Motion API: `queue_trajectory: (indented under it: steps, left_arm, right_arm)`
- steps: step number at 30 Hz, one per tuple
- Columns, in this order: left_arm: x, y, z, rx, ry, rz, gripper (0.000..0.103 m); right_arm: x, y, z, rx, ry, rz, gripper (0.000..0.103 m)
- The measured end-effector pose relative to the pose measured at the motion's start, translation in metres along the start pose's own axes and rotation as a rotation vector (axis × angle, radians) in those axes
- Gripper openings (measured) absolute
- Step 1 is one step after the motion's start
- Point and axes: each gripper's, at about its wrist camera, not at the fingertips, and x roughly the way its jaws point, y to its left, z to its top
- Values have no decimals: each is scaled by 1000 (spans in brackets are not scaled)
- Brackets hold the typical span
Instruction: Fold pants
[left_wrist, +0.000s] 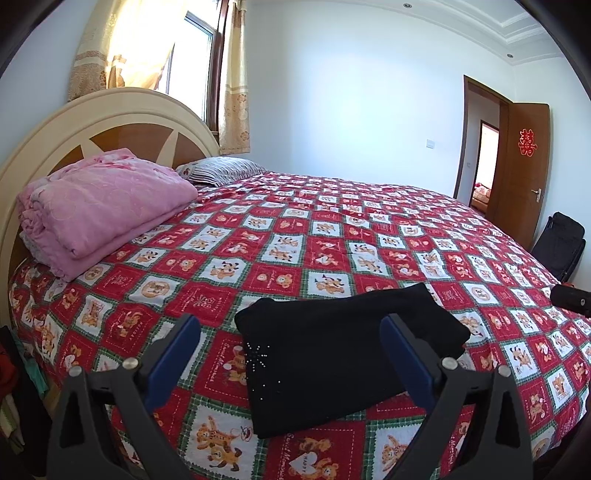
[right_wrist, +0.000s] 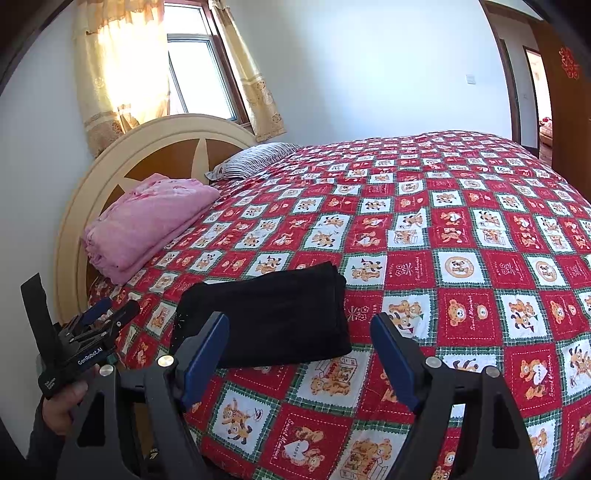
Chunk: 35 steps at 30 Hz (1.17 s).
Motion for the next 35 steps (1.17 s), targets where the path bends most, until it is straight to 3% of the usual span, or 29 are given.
queue_trajectory:
  steps: [15, 26, 29, 35]
  left_arm:
    - [3, -7, 0, 54, 19, -7, 103]
    - [6, -3, 0, 25, 14, -6, 103]
    - [8, -2, -3, 30, 14, 34, 103]
    - [13, -1, -7, 30, 31, 16, 103]
  right_arm:
    - [-2, 5, 1, -8, -14, -2, 80]
    - [1, 8, -3, -13, -8, -3, 81]
    - [3, 9, -5, -18, -3, -2, 81]
    - [6, 11, -7, -18, 4, -1, 81]
